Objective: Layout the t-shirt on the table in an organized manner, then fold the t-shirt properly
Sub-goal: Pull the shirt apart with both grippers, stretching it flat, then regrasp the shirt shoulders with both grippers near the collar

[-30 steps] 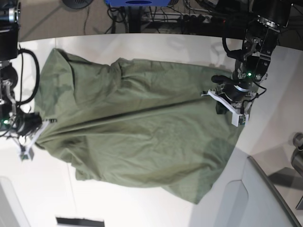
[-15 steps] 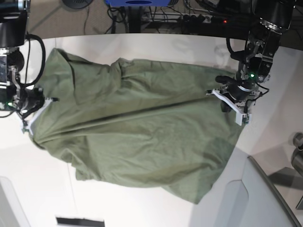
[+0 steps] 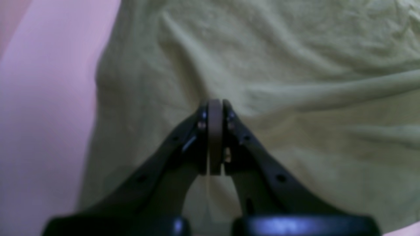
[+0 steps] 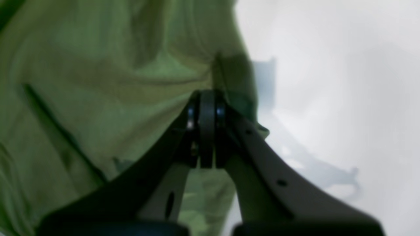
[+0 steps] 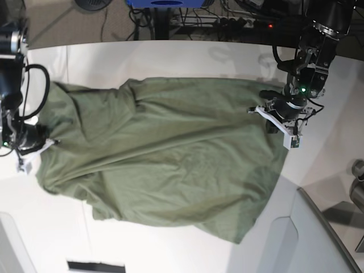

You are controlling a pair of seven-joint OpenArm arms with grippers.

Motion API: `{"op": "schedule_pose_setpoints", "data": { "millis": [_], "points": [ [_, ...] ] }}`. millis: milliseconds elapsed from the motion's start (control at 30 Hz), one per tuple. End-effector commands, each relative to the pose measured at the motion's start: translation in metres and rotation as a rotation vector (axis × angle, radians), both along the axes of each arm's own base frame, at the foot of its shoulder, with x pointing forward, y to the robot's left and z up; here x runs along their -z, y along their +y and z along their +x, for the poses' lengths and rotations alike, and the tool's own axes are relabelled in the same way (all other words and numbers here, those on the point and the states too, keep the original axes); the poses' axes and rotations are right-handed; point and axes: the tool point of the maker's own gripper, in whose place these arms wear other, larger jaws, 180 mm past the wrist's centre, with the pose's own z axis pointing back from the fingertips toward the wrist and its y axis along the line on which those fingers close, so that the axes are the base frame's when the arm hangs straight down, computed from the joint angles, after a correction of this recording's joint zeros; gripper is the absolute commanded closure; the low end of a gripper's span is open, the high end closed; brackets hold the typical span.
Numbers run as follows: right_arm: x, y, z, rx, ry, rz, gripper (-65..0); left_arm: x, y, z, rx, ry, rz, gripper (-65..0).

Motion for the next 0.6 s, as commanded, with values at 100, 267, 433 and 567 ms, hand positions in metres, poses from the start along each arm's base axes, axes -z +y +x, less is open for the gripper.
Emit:
{"op": "schedule_pose_setpoints", "data": {
  "millis": [100,267,433,567],
  "points": [
    [-0.013,-0.05,0.018,0.066,-0.009,-0.111,-0.2,-0.014,0.007,0.012,-0.004,-0.052,0.016,0.0],
    [-0.039,-0.07,0.061,0.015,-0.085,-0.239,-0.3,-0.014,0.008,0.013,-0.007,-0.054,0.017,0.0],
    [-0.051,-0.056,0.079,0.002,-0.066,-0.225,-0.2,-0.017,0.006,0.015,-0.005,-0.063,0.013,0.0],
    [-0.061,-0.055,0.078,-0.022,-0.061,-0.25,-0.2,-0.014,0.005,0.011,-0.003,-0.053,0.011,0.0]
  ]
}}
